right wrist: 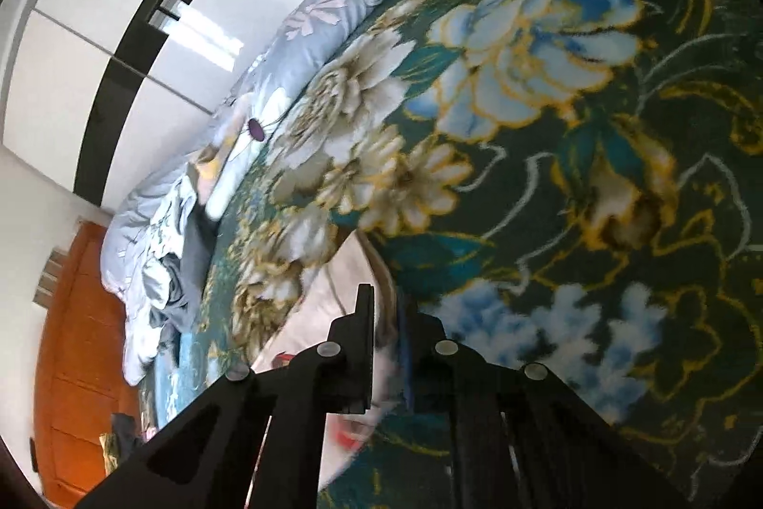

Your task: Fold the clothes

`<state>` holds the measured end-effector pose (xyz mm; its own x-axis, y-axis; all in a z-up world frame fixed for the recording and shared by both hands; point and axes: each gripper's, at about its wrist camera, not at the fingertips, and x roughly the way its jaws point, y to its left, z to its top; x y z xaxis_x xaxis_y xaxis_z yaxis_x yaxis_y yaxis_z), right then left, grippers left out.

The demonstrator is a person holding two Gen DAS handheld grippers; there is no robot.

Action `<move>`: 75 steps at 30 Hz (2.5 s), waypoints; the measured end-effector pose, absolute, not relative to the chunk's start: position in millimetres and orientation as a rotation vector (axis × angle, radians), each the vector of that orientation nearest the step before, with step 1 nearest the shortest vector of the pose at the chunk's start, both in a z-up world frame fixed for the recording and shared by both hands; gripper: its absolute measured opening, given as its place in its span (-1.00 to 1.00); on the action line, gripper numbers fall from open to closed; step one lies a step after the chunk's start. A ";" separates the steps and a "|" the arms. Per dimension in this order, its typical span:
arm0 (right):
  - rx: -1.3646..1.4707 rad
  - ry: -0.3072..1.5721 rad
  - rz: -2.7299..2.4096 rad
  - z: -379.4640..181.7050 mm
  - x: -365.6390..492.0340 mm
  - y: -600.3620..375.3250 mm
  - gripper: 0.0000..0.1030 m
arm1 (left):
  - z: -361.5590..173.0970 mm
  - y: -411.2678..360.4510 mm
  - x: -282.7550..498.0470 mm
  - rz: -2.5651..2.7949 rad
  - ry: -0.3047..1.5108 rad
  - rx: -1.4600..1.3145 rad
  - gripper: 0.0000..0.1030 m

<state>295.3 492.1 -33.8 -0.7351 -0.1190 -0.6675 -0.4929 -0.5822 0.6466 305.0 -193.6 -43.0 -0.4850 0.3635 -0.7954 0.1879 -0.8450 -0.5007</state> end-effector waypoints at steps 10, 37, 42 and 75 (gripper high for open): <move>-1.067 1.441 2.334 -45.8 319.0 492.5 -0.47 | -43.6 -195.3 306.3 2.473 -0.834 -1.531 0.27; -0.980 1.588 2.338 -63.6 292.2 461.7 -0.51 | -32.5 -205.2 317.0 2.555 -0.889 -1.429 0.31; -1.016 1.490 2.347 -54.4 288.1 454.8 -0.67 | -29.8 -244.0 326.7 2.626 -1.048 -1.346 0.32; -1.677 0.403 3.238 -0.2 261.9 61.5 -0.64 | -56.2 -291.8 359.7 2.605 -1.304 -1.405 0.33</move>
